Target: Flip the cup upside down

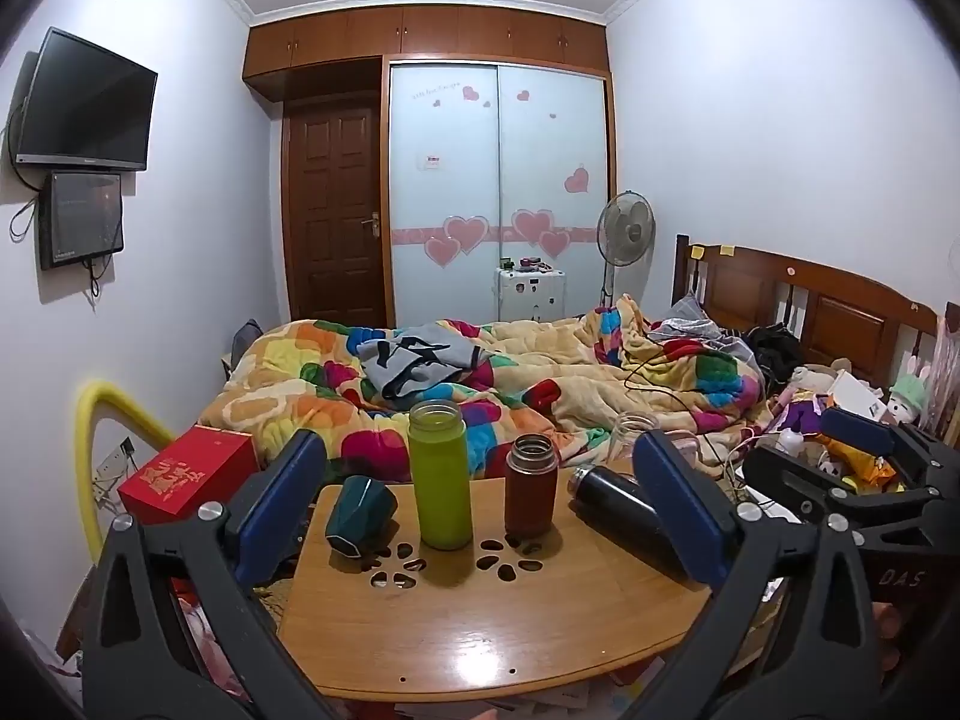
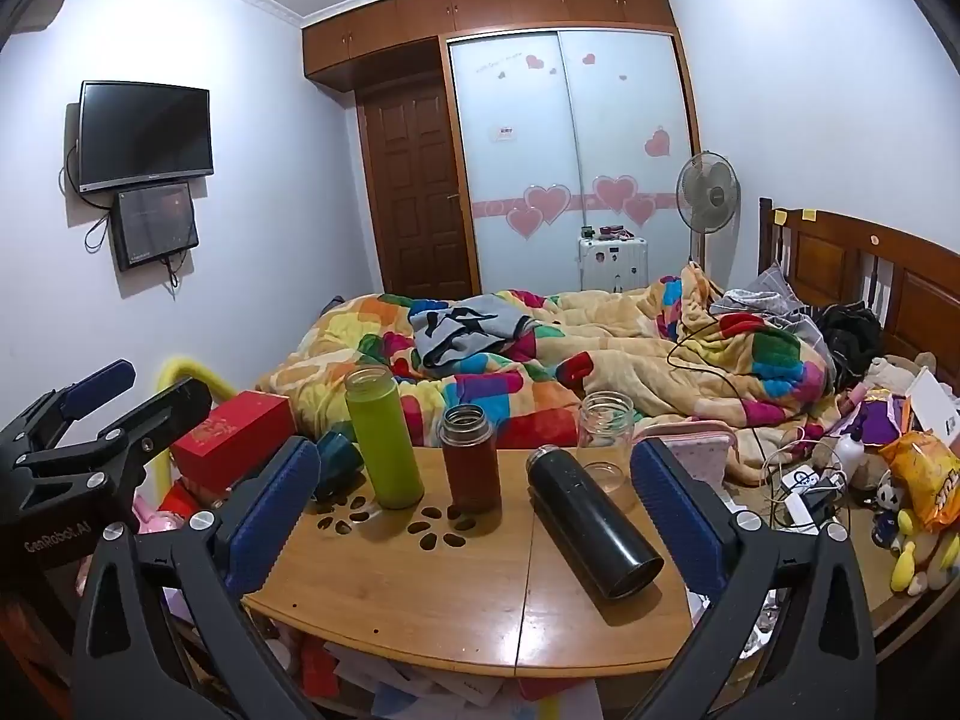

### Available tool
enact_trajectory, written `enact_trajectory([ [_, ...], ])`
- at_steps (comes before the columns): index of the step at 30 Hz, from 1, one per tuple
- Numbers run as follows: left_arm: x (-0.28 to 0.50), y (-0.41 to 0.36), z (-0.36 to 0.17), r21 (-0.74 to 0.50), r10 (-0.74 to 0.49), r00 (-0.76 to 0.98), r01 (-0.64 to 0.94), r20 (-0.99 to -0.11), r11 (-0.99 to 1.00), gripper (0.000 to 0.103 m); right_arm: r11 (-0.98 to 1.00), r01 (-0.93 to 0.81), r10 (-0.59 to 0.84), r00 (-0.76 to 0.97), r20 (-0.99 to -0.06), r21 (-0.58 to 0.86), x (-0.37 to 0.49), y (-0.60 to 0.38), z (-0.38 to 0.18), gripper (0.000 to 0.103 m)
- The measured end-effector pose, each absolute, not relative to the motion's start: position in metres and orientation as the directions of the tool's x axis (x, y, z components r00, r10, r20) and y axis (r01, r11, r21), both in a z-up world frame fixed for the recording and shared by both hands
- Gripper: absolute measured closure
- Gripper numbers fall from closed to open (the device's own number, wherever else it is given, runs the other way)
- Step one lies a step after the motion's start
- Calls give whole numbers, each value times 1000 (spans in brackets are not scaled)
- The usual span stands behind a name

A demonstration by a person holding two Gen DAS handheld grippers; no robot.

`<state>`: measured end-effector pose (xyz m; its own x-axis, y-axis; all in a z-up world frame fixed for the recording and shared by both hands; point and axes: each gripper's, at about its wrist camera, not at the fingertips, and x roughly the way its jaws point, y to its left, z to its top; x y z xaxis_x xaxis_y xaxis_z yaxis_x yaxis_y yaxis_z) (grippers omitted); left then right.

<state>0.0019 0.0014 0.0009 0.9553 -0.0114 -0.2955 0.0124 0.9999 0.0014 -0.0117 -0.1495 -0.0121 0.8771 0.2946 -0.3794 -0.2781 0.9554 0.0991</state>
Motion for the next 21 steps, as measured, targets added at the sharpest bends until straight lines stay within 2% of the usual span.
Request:
enact_trajectory([
  [21,5,8,-3,3,-14,956,16,-294,1000,0,956,-278,292,878,-378,93,-1,-146,-13,0],
])
